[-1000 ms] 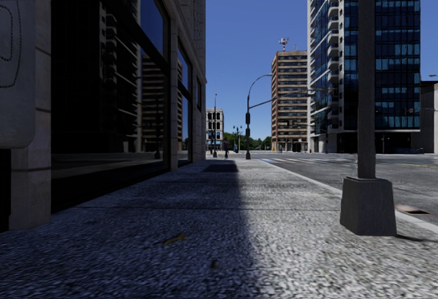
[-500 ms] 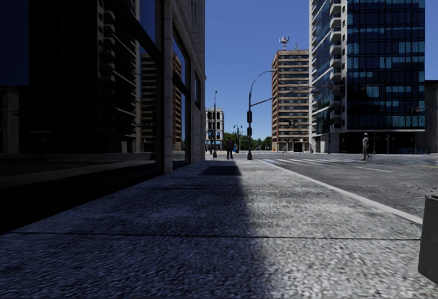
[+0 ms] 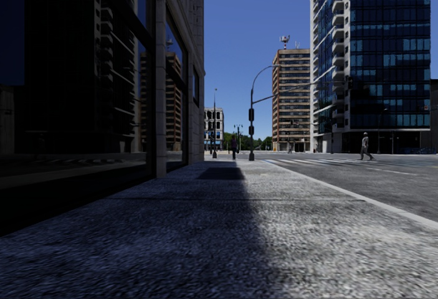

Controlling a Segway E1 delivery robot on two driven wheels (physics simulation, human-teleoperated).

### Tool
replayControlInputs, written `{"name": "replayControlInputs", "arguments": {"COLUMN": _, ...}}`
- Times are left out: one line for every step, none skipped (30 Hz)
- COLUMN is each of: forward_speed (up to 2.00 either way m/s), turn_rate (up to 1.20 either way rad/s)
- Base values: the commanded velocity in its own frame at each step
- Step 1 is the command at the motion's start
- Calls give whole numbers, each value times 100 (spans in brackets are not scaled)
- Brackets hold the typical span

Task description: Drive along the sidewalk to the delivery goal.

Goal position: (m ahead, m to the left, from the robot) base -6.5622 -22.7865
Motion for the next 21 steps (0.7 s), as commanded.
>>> {"name": "replayControlInputs", "arguments": {"forward_speed": 200, "turn_rate": 22}}
{"name": "replayControlInputs", "arguments": {"forward_speed": 200, "turn_rate": 22}}
{"name": "replayControlInputs", "arguments": {"forward_speed": 200, "turn_rate": 22}}
{"name": "replayControlInputs", "arguments": {"forward_speed": 200, "turn_rate": 22}}
{"name": "replayControlInputs", "arguments": {"forward_speed": 200, "turn_rate": 22}}
{"name": "replayControlInputs", "arguments": {"forward_speed": 200, "turn_rate": 22}}
{"name": "replayControlInputs", "arguments": {"forward_speed": 200, "turn_rate": 22}}
{"name": "replayControlInputs", "arguments": {"forward_speed": 200, "turn_rate": 22}}
{"name": "replayControlInputs", "arguments": {"forward_speed": 200, "turn_rate": 19}}
{"name": "replayControlInputs", "arguments": {"forward_speed": 200, "turn_rate": 10}}
{"name": "replayControlInputs", "arguments": {"forward_speed": 200, "turn_rate": 10}}
{"name": "replayControlInputs", "arguments": {"forward_speed": 200, "turn_rate": 3}}
{"name": "replayControlInputs", "arguments": {"forward_speed": 200, "turn_rate": 1}}
{"name": "replayControlInputs", "arguments": {"forward_speed": 200, "turn_rate": 0}}
{"name": "replayControlInputs", "arguments": {"forward_speed": 200, "turn_rate": 0}}
{"name": "replayControlInputs", "arguments": {"forward_speed": 200, "turn_rate": 1}}
{"name": "replayControlInputs", "arguments": {"forward_speed": 200, "turn_rate": 7}}
{"name": "replayControlInputs", "arguments": {"forward_speed": 200, "turn_rate": 9}}
{"name": "replayControlInputs", "arguments": {"forward_speed": 200, "turn_rate": 9}}
{"name": "replayControlInputs", "arguments": {"forward_speed": 200, "turn_rate": 12}}
{"name": "replayControlInputs", "arguments": {"forward_speed": 200, "turn_rate": 13}}
